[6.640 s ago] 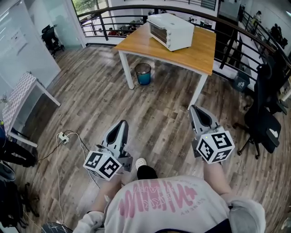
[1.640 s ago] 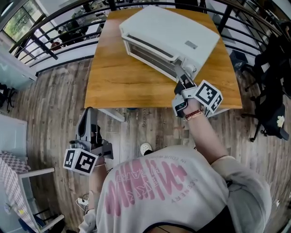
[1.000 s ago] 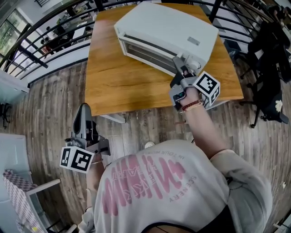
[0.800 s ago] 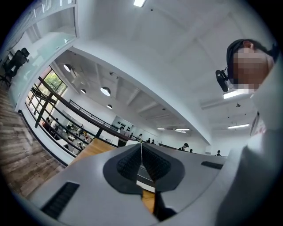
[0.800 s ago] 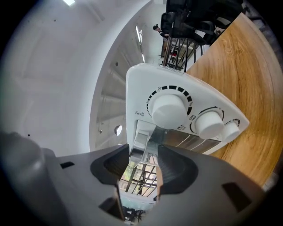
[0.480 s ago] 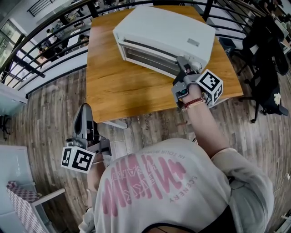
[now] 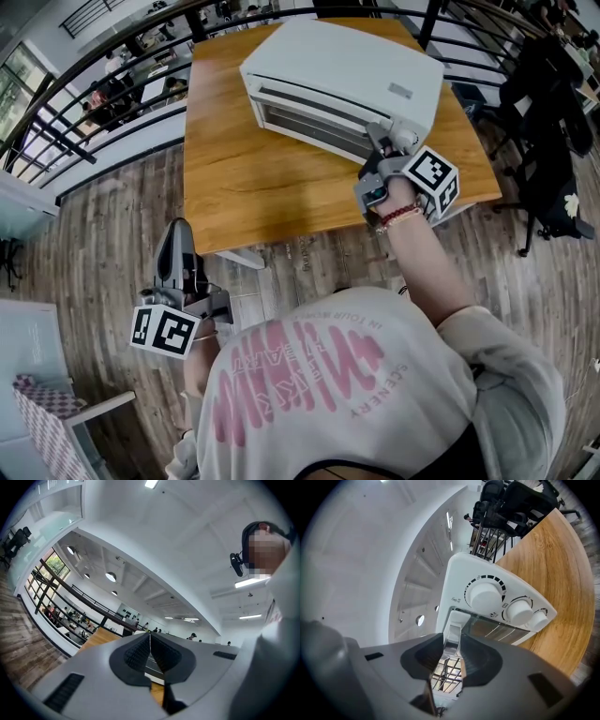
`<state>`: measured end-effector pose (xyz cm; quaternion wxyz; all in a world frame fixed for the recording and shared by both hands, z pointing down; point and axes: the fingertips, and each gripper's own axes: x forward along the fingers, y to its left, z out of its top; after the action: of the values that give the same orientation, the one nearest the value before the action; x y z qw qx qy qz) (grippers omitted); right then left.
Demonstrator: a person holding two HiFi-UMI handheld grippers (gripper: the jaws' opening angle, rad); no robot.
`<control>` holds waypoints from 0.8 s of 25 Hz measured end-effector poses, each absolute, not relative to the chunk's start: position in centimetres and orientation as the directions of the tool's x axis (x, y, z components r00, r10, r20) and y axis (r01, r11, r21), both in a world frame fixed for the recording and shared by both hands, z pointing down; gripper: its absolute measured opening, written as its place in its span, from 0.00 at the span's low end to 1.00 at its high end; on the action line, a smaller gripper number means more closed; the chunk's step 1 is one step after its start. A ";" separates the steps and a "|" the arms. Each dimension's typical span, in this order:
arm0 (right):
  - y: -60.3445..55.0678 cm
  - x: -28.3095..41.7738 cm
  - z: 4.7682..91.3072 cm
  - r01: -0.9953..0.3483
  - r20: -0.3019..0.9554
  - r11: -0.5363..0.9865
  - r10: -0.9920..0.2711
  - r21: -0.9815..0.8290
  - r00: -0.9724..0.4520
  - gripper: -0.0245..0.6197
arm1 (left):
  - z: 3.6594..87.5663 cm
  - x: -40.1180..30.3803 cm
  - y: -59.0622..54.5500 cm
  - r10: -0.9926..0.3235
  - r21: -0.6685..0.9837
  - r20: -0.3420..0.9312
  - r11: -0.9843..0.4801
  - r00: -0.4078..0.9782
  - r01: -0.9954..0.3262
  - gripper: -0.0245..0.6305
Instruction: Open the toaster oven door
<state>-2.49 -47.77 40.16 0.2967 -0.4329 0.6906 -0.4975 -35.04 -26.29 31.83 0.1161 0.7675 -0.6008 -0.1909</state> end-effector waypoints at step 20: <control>-44.6 -4.2 40.7 -0.356 0.071 0.137 -0.856 -0.924 -0.512 0.21 | 31.4 -34.0 -24.9 -0.969 0.431 -0.143 -0.244 0.201 -0.869 0.07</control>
<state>-4.24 -44.59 40.68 0.2499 -0.4261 0.7113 -0.5001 -34.04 -24.90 31.39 0.1287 0.7641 -0.6014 -0.1950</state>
